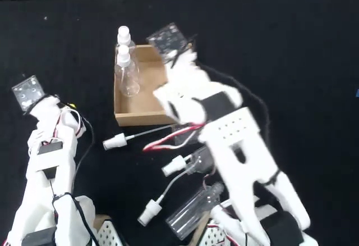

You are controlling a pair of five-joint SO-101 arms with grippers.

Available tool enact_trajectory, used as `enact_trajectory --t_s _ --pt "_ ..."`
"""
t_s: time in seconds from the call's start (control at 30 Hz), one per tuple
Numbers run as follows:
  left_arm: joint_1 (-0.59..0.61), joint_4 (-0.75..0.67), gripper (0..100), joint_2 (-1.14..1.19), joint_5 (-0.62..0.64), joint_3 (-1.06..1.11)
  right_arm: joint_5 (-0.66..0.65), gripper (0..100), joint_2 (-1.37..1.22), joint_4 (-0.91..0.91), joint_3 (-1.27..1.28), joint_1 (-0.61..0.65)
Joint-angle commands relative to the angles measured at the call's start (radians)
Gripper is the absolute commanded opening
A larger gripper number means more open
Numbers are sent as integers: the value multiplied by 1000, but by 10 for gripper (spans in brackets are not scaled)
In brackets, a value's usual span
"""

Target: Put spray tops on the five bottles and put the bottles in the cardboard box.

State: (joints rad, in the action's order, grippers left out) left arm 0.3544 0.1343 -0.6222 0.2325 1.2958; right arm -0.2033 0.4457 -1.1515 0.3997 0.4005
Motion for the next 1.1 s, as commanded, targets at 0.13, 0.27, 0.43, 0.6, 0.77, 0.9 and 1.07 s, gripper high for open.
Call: enact_trajectory --t_s 0.13,0.27,0.43,0.6,0.77,0.9,1.07 --pt "-88 -12 66 2 -104 -42 -476 184 41 -532 -154 -192" --pt "-87 -11 66 2 -106 -41 -744 183 41 -559 -12 -232" --pt "-87 61 66 0 -106 -62 -1022 187 44 -565 168 -292" --pt "-87 126 66 2 -106 -90 -1247 188 48 -582 194 -304" --pt "-84 126 66 2 -106 -87 -1329 188 41 -565 171 -281" --pt "-82 126 66 2 -106 -87 -1312 188 39 -486 140 -281" --pt "-82 124 66 2 -106 -87 -1232 188 -50 -381 128 -290"
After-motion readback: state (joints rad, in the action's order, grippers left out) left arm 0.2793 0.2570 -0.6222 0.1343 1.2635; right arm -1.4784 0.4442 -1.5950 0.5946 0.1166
